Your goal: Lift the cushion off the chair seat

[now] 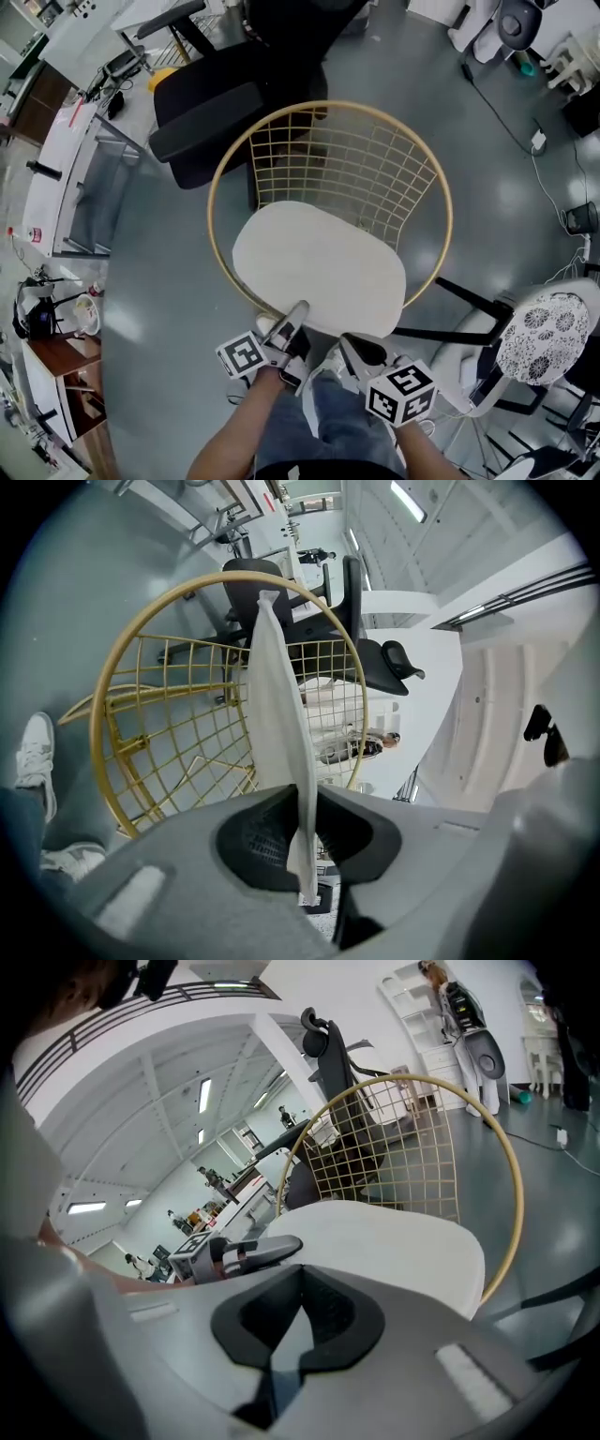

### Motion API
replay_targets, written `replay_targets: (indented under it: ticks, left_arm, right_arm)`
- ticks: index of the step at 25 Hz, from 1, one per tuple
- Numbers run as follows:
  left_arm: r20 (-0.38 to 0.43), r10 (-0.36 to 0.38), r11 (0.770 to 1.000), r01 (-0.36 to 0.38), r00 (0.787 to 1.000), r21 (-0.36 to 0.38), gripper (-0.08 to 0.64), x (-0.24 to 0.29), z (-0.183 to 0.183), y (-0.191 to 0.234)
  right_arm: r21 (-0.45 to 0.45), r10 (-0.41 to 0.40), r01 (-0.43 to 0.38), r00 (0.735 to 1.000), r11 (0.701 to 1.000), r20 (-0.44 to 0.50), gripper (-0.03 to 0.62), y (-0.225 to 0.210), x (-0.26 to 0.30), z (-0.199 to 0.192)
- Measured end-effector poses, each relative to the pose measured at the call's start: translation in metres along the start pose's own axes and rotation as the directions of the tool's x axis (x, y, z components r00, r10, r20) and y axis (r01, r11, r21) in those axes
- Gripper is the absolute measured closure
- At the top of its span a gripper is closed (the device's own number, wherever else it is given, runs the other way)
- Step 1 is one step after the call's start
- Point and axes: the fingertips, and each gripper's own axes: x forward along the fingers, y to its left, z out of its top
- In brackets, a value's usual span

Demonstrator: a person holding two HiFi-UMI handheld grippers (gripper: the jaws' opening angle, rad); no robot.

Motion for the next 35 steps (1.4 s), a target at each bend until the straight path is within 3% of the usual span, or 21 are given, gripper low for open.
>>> replay_targets:
  ticks: [8, 22, 27, 35]
  left_arm:
    - [-0.016, -0.034, 0.998, 0.035, 0.999, 0.059, 0.515, 0.004, 0.011, -0.054]
    - [0.039, -0.061, 0.980, 0.053, 0.997, 0.190, 0.515, -0.051, -0.016, -0.129]
    - [0.090, -0.096, 0.965, 0.070, 0.991, 0.254, 0.515, -0.075, -0.018, -0.163]
    - [0.159, -0.153, 0.958, 0.107, 0.975, 0.267, 0.515, -0.118, -0.001, -0.188]
  right_arm:
    - [0.037, 0.005, -0.007, 0.998, 0.999, 0.068, 0.595, 0.010, -0.018, 0.021]
    - [0.110, 0.023, -0.052, 0.967, 0.993, 0.254, 0.595, 0.020, -0.085, 0.041]
    - [0.045, 0.086, -0.103, 0.956, 0.994, 0.282, 0.595, 0.046, -0.100, 0.056]
    - [-0.046, 0.112, -0.103, 0.944, 0.994, 0.311, 0.595, 0.086, -0.099, 0.071]
